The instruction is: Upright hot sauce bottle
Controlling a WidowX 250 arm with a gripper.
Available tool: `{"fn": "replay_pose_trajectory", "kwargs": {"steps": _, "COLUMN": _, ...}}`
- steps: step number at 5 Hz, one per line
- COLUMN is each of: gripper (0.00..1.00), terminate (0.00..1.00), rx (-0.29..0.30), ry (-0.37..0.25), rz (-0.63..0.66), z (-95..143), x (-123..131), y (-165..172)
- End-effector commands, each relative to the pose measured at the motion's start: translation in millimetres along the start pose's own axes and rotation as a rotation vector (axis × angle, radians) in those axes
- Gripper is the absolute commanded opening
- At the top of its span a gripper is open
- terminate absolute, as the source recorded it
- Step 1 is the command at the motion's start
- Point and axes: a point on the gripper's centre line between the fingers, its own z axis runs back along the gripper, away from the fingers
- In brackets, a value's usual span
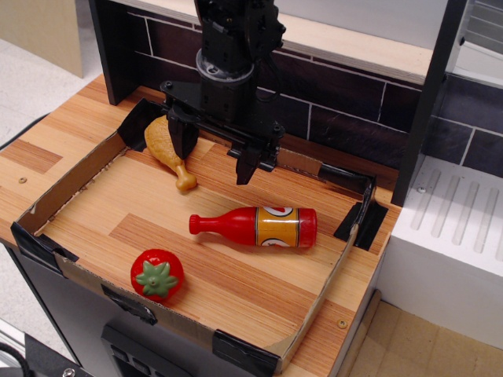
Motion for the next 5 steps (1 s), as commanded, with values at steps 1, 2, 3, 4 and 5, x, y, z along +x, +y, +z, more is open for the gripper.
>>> {"fn": "replay_pose_trajectory", "kwargs": {"steps": 1, "gripper": 1.0, "terminate": 0.0, "rx": 0.0, "ry": 0.0, "rz": 0.0, "z": 0.0, "x": 0.0, "y": 0.0}}
{"fn": "replay_pose_trajectory", "kwargs": {"steps": 2, "gripper": 1.0, "terminate": 0.0, "rx": -0.039, "ry": -0.027, "rz": -0.17, "z": 2.4, "x": -4.6, "y": -2.2}}
{"fn": "replay_pose_trajectory", "kwargs": {"steps": 3, "gripper": 1.0, "terminate": 0.0, "rx": -0.113, "ry": -0.069, "rz": -0.346, "z": 7.3, "x": -14.9, "y": -1.6}}
{"fn": "replay_pose_trajectory", "kwargs": {"steps": 4, "gripper": 1.0, "terminate": 0.0, "rx": -0.193, "ry": -0.07, "rz": -0.52, "z": 10.0, "x": -24.6, "y": 2.1}}
{"fn": "replay_pose_trajectory", "kwargs": {"steps": 5, "gripper": 1.0, "terminate": 0.0, "rx": -0.197, "ry": -0.04, "rz": -0.643, "z": 7.1, "x": -27.6, "y": 2.3}}
